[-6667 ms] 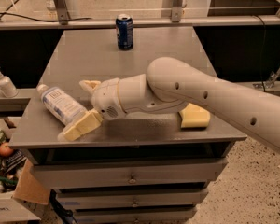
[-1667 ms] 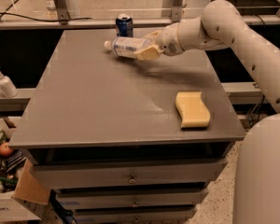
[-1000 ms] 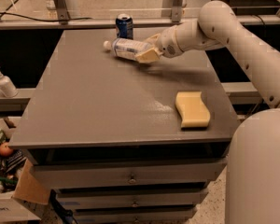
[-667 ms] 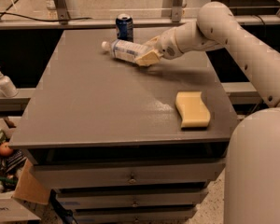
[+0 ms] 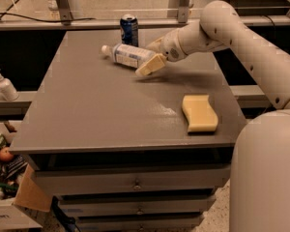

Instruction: Move blue plastic bottle near pepsi can

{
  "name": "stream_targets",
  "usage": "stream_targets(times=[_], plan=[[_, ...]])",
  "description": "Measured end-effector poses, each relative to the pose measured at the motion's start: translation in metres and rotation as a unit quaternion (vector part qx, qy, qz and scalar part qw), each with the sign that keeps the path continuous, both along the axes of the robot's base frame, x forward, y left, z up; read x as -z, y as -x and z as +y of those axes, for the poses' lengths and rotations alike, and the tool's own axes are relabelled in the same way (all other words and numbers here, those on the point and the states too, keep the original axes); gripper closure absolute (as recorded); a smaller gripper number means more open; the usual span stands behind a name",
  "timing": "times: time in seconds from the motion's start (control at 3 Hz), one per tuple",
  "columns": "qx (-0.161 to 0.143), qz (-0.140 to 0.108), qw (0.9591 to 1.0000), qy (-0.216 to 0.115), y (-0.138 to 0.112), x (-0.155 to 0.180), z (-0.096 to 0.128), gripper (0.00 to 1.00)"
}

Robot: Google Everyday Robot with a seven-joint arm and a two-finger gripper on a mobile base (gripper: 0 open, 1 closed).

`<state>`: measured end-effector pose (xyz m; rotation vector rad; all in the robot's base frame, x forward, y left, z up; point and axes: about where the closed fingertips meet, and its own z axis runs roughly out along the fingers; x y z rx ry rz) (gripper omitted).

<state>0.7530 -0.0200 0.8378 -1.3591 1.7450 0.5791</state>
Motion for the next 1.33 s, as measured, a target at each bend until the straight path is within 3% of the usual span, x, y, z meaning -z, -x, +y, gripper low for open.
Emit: stream_targets(times=[0.67,1.33], plan=[[0.011,-0.024,0.9996,-0.003,-0.007,-0.017,0.000,0.00],[0.041,-0.069,0.9967,-0.009,0.009,-0.066,-0.027,0.00]])
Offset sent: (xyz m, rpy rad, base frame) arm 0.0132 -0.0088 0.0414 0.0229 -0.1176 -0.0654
